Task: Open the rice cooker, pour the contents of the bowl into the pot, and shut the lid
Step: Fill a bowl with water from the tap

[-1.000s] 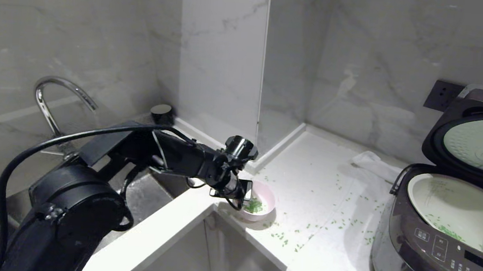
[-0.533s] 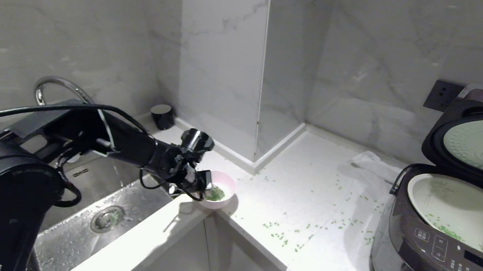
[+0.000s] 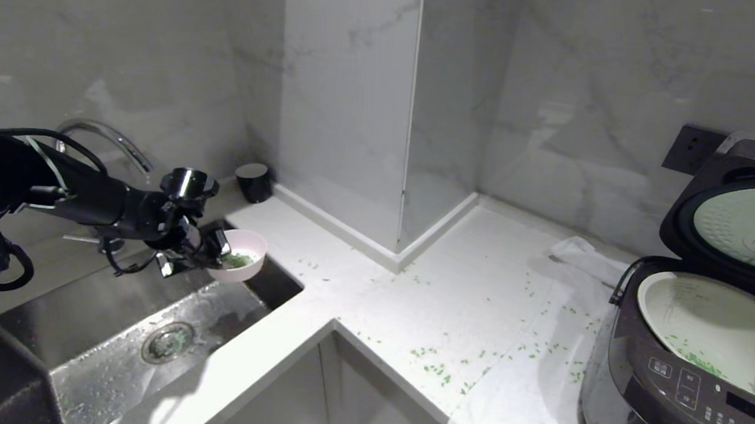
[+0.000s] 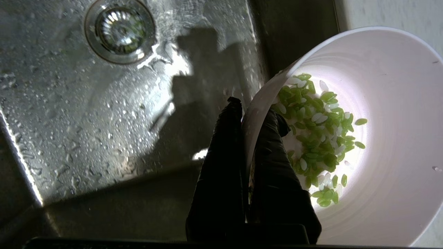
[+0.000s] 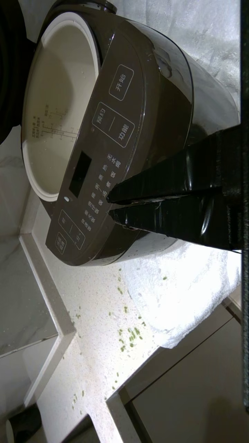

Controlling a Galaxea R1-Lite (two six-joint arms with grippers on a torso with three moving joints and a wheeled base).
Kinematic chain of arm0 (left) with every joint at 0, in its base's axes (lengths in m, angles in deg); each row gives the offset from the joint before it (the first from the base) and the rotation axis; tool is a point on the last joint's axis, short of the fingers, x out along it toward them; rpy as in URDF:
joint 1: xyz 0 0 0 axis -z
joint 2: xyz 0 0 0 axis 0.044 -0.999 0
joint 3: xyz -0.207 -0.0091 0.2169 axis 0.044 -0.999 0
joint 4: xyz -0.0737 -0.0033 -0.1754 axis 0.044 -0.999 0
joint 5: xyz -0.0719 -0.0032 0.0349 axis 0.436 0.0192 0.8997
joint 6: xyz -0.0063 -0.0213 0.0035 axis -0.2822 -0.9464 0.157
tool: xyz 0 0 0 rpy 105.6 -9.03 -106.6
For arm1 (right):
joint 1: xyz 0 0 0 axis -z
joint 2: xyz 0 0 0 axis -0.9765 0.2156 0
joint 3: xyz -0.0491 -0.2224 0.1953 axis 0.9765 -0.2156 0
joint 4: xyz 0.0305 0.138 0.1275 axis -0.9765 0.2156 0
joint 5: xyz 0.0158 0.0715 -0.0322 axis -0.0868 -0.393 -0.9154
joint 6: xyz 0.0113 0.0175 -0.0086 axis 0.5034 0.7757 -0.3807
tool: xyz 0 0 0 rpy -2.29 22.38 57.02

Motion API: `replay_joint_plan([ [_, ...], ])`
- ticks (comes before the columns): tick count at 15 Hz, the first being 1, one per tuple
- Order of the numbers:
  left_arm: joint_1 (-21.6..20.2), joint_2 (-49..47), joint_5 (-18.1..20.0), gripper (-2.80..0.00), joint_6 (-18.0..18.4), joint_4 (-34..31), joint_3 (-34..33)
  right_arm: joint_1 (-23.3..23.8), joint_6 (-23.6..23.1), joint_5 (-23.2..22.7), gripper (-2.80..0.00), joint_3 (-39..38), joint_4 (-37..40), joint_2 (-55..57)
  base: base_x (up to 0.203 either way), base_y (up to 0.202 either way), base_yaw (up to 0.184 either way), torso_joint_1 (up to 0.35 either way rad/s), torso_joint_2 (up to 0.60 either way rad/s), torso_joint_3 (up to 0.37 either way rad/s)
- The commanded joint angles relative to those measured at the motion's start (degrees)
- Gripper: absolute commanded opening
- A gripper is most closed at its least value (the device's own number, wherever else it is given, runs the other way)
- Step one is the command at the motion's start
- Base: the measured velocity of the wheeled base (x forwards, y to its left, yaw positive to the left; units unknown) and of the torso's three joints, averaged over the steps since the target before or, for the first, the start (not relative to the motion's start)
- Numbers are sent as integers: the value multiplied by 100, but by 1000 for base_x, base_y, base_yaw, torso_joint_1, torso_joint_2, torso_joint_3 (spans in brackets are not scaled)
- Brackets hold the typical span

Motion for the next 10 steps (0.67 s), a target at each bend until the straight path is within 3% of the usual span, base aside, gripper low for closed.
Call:
replay_joint_plan([
  [1,-373,-373,-30,-280,-21,-8,395,-2,1,-1,-280,-9,-5,0,0,0,0,0,0,0],
  [6,-828,-1315,-782,-280,-95,-18,1397,-3,1,-1,-280,-9,-5,0,0,0,0,0,0,0],
  [10,-1297,-1521,-810,-280,-117,-21,1656,-2,1,-1,-280,-9,-5,0,0,0,0,0,0,0],
])
